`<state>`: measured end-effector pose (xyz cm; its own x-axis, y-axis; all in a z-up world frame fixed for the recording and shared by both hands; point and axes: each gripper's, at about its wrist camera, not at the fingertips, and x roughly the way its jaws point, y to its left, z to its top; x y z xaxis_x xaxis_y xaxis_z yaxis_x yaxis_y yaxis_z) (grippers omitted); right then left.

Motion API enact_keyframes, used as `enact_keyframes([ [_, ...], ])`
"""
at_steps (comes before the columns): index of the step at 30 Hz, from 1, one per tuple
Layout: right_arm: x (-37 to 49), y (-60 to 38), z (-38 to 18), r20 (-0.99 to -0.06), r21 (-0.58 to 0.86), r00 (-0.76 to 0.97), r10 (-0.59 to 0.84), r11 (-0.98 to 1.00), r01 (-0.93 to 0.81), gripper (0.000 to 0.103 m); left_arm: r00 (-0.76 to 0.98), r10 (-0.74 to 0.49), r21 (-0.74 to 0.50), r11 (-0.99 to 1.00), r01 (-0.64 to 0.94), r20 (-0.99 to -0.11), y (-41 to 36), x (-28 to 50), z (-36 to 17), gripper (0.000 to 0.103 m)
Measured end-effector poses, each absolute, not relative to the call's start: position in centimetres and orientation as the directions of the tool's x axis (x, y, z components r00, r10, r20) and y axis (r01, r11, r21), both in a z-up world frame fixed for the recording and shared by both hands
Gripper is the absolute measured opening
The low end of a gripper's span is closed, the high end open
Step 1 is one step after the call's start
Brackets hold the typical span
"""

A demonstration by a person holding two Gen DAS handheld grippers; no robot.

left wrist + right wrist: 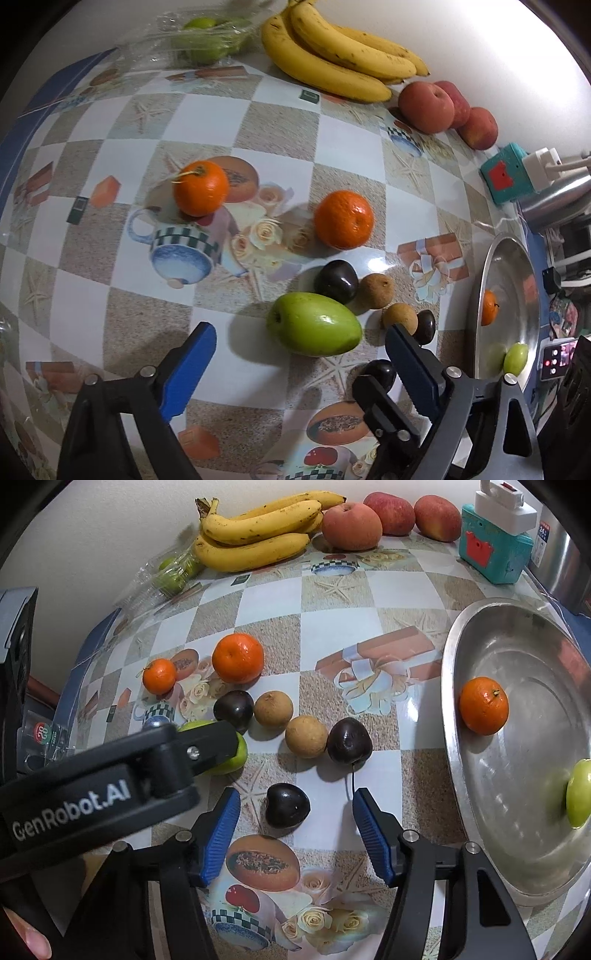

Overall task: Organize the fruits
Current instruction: 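Move the right tool to a dark plum while the left tool approaches the green apple, then close the right tool on the dark plum while the left tool grasps the green apple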

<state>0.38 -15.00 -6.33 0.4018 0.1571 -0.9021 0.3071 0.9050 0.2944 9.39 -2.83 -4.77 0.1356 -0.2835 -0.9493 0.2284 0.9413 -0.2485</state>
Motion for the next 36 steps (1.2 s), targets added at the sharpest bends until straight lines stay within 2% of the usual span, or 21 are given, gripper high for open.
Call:
enact_keyframes([
  [4,0.4,-15.1,-6.5,-0.906,0.289,0.394,0.153,0.905,0.311,0.065,0.121,-0.276,-0.241,0.94,0.243,-0.953,-3.4,9.5,-5.3,0.094],
  [12,0.8,-14.7,-6.8,-0.913,0.265,0.385,0.134,0.912,0.312,0.065,0.119,-0.261,-0.223,0.938,0.267,-0.958,-4.2,9.9,-5.8,0.085],
  [17,0.9,-14.5,-6.8,-0.917,0.249,0.381,0.121,0.918,0.308,0.065,0.125,-0.265,-0.222,0.935,0.277,-0.956,-4.6,10.1,-5.7,0.071],
  [20,0.8,-14.6,-6.8,-0.919,0.237,0.379,0.11,0.922,0.308,0.058,0.125,-0.28,-0.236,0.929,0.284,-0.952,-4.7,9.9,-5.5,0.061],
  [33,0.4,-14.7,-6.4,-0.909,0.276,0.39,0.149,0.915,0.293,0.031,0.139,-0.264,-0.216,0.934,0.286,-0.954,-4.7,9.8,-5.3,0.061],
  [36,0.5,-14.6,-6.3,-0.906,0.28,0.394,0.153,0.915,0.291,0.029,0.146,-0.258,-0.21,0.937,0.28,-0.955,-4.6,9.8,-5.2,0.061],
])
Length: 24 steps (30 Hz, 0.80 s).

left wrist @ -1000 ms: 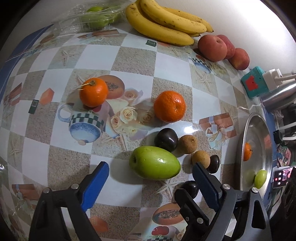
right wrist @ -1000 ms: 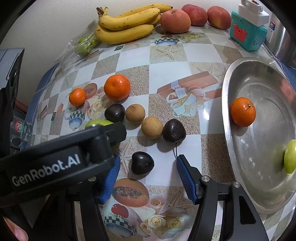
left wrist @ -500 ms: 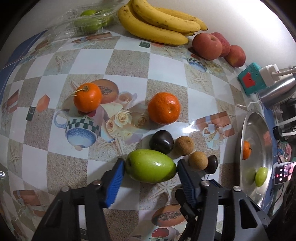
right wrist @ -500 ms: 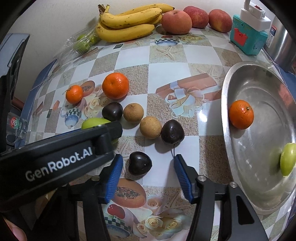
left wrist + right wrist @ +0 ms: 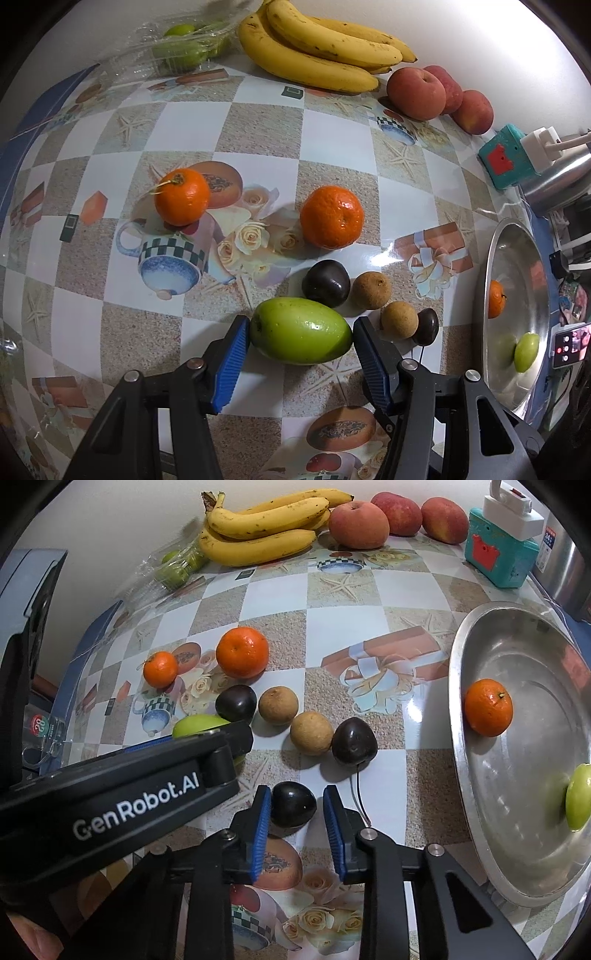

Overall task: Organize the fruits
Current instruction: 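Close the right tool on the dark plum while the left tool grasps the green apple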

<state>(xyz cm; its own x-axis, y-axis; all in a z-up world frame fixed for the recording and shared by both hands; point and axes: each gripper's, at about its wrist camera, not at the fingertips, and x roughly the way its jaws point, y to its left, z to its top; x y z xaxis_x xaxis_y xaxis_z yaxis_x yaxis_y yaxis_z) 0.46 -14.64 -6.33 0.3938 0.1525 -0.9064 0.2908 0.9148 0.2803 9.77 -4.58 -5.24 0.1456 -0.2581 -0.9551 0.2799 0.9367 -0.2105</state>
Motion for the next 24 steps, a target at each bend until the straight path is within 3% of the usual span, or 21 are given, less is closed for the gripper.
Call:
enact_keyframes([
  [12,0.0,-15.7,-5.9,-0.884,0.348,0.423,0.2,0.885,0.31,0.022,0.179,-0.249,-0.201,0.946,0.253,-0.952,-3.9,9.7,-4.2,0.061],
  [24,-0.5,-16.2,-5.9,-0.879,0.374,0.424,0.218,0.866,0.331,0.022,0.191,-0.239,-0.194,0.954,0.228,-0.952,-3.1,9.5,-3.9,0.061],
])
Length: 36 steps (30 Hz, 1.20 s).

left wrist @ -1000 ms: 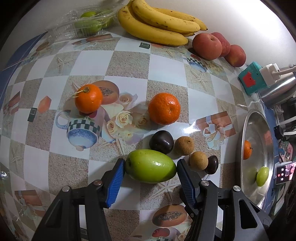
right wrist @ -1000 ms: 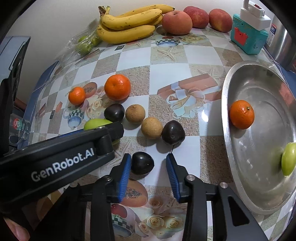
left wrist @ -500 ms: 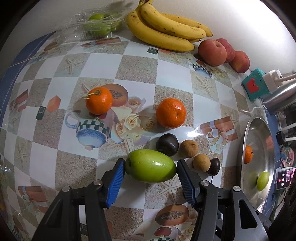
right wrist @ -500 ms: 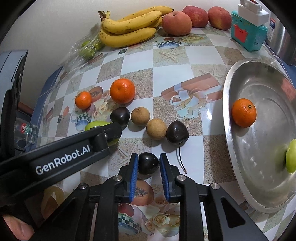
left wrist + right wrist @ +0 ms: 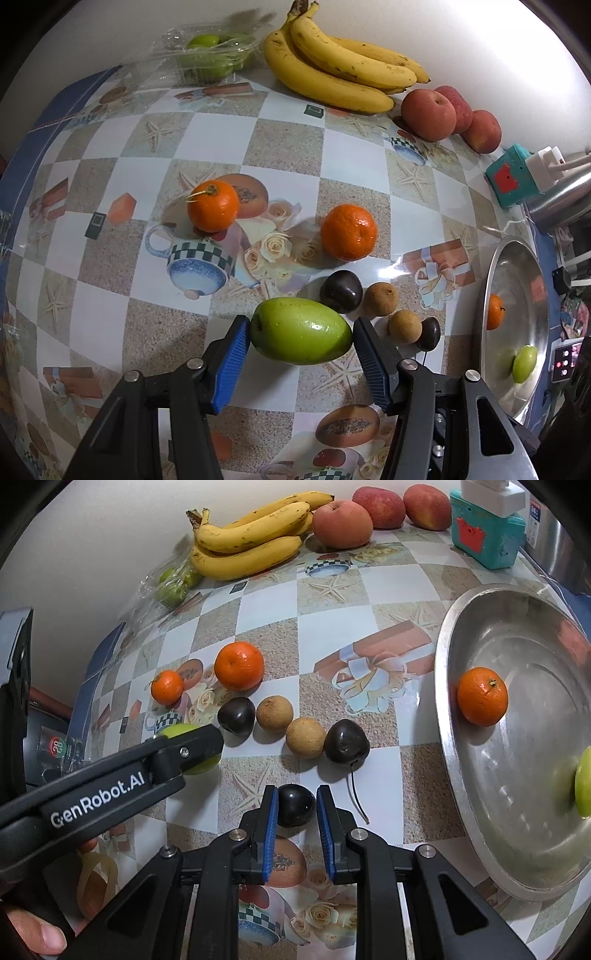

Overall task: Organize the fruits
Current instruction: 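Close the right tool on the dark plum while the left tool grasps the green apple, then lift the dark plum with the right tool while the left carries the green apple up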

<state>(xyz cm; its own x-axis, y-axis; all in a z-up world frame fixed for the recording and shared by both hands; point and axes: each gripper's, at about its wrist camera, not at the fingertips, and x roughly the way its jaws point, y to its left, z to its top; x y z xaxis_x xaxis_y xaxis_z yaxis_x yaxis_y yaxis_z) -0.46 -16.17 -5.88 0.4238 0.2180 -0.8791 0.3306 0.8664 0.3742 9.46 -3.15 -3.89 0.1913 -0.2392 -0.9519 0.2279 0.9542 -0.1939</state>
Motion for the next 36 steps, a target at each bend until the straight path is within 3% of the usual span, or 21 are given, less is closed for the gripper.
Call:
enact_keyframes([
  [8,-0.2,-15.8,-6.1,-0.894,0.345,0.401,0.199,0.877,0.334,0.034,0.19,-0.249,-0.208,0.955,0.209,-0.95,-2.6,9.4,-3.9,0.061],
  [23,1.3,-12.7,-6.7,-0.94,0.17,0.334,0.068,0.943,0.285,0.033,0.177,-0.271,-0.236,0.952,0.194,-0.946,-2.1,9.5,-4.0,0.061],
  [25,1.4,-12.7,-6.7,-0.94,0.167,0.335,0.064,0.943,0.288,0.028,0.174,-0.274,-0.241,0.952,0.19,-0.946,-2.1,9.6,-4.1,0.061],
  [36,1.3,-13.4,-5.9,-0.92,0.252,0.37,0.127,0.916,0.312,0.026,0.176,-0.276,-0.246,0.953,0.177,-0.945,-1.7,9.7,-4.1,0.061],
])
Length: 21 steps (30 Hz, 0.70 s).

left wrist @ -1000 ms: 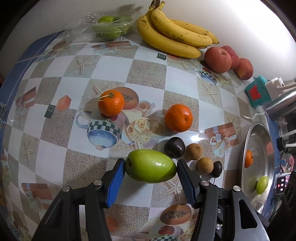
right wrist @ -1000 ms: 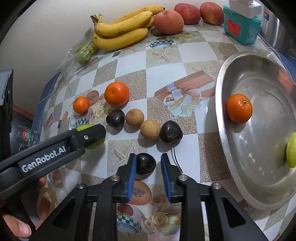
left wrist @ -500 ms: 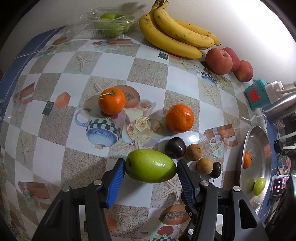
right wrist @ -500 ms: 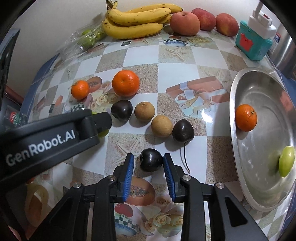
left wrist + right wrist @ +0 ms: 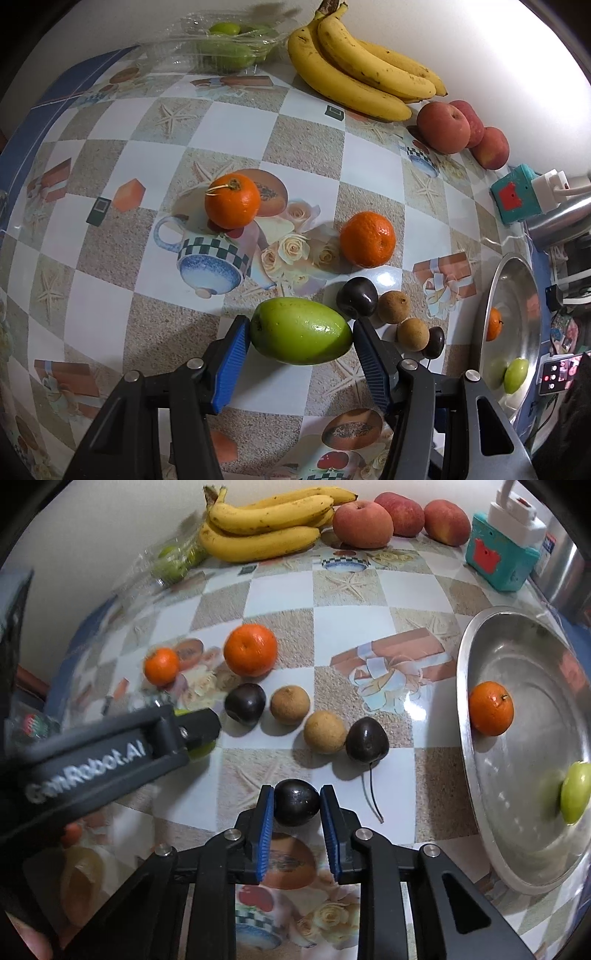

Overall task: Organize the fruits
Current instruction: 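Lift the dark plum with the right tool while the left carries the green apple up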

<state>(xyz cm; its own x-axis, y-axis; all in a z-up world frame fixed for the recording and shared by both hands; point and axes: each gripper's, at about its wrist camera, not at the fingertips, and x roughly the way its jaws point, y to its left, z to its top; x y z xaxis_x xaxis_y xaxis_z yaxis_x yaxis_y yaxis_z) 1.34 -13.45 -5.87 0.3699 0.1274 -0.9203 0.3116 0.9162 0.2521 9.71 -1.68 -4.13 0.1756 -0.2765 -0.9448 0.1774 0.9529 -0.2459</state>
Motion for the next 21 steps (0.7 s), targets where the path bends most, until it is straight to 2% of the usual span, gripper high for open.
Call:
enact_keyframes([
  [10,0.9,-15.9,-3.2,-0.884,0.319,0.447,0.136,0.875,0.364,0.026,0.201,-0.27,-0.237,0.956,0.173,-0.942,-1.6,10.3,-3.4,0.061],
  [21,-0.1,-18.9,-1.5,-0.87,0.305,0.487,0.082,0.865,0.399,0.026,0.247,-0.252,-0.206,0.958,0.198,-0.936,-3.2,10.8,-2.1,0.061],
])
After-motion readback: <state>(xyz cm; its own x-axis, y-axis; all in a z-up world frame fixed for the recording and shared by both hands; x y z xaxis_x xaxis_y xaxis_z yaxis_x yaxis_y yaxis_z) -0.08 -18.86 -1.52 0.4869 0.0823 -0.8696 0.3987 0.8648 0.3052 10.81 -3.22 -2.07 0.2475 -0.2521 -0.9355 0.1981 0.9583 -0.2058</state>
